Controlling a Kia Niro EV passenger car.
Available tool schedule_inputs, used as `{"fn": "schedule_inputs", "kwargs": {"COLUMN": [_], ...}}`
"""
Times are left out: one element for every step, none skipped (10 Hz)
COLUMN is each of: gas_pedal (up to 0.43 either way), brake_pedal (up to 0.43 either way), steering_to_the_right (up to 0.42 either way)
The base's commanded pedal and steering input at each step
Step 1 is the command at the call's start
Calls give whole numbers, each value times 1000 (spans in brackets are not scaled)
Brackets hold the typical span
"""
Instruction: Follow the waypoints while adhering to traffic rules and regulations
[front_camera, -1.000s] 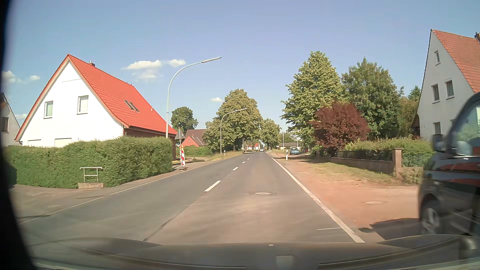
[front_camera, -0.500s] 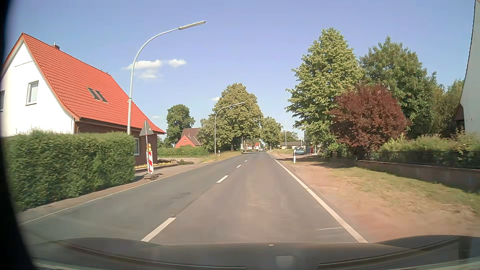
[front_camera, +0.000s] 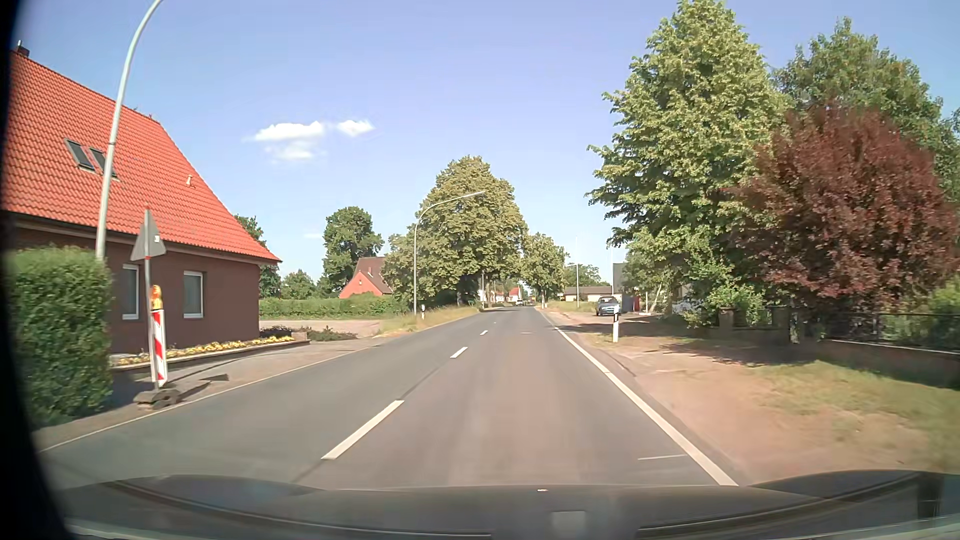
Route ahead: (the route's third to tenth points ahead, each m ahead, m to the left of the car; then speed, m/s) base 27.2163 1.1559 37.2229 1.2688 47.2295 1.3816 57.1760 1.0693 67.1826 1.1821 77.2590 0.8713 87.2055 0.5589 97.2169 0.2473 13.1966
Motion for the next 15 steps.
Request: {"fn": "schedule_inputs", "kwargs": {"gas_pedal": [118, 118, 118, 118, 118, 118, 118, 118, 118, 118, 118, 118, 118, 118, 118], "brake_pedal": [6, 6, 6, 6, 6, 6, 6, 6, 6, 6, 6, 6, 6, 6, 6], "steering_to_the_right": [2, 2, 2, 2, 2, 2, 2, 2, 2, 2, 3, 3, 3, 3, 3]}}
